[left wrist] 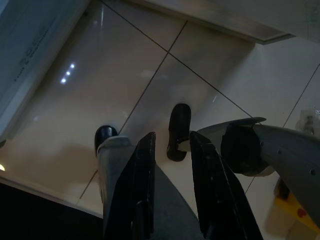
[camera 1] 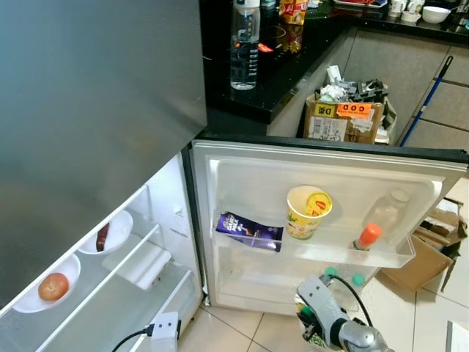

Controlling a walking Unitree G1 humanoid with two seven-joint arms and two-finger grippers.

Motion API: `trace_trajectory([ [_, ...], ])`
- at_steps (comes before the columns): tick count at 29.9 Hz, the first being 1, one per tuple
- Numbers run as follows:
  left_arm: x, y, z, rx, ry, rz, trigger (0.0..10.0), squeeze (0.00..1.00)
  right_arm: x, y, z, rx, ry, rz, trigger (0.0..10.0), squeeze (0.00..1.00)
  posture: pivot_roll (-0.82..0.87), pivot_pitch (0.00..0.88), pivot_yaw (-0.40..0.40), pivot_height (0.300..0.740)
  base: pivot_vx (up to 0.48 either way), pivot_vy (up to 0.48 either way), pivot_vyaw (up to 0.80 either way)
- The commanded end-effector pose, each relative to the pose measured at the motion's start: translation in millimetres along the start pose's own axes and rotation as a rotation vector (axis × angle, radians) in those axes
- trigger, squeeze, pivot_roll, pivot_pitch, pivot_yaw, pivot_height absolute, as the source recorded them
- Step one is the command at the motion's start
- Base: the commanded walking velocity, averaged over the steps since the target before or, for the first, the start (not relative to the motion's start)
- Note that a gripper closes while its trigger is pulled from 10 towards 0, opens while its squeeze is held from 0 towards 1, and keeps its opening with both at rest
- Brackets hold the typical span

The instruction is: Restocking fridge

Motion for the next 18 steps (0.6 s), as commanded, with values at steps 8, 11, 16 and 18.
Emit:
trace_trajectory([
  [8, -0.2, 0.1, -1.2, 0.019, 0.002, 0.013, 10.0, 0.00, 10.7, -2.4, -0.8, 0.031, 0.061, 0.041, 10.0, 0.00, -0.05, 0.000, -0.045, 0.740, 0.000, -0.163, 0.00],
  [11, 4.8, 0.2, -3.1, 0.029, -0.005, 0.030, 10.0, 0.00, 13.6, -3.2, -2.6, 0.049, 0.097, 0.051, 10.0, 0.00, -0.06, 0.000, -0.047, 0.740, 0.000, 0.000, 0.00],
  [16, 15.8, 0.6, -5.2, 0.031, -0.007, 0.065, 10.0, 0.00, 20.4, -5.4, -4.6, 0.073, 0.144, 0.069, 10.0, 0.00, -0.06, 0.000, -0.046, 0.740, 0.000, 0.000, 0.00],
  [18, 21.8, 1.0, -6.3, 0.033, -0.016, 0.085, 10.0, 0.00, 28.7, -7.8, -5.3, 0.088, 0.148, 0.098, 10.0, 0.00, -0.06, 0.000, -0.044, 0.740, 0.000, 0.000, 0.00],
])
Point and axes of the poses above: a point about 5 cm out from each wrist's last joint towards the gripper, its own y axis pointing back from the gripper into the wrist, its own x axis along the axis of the wrist's last joint, z = x × y, the point moved 4 cm from there along -y, pointing out of the wrist towards the gripper, and after that the axes turned 11 degrees about y, right-handed, at the moved point
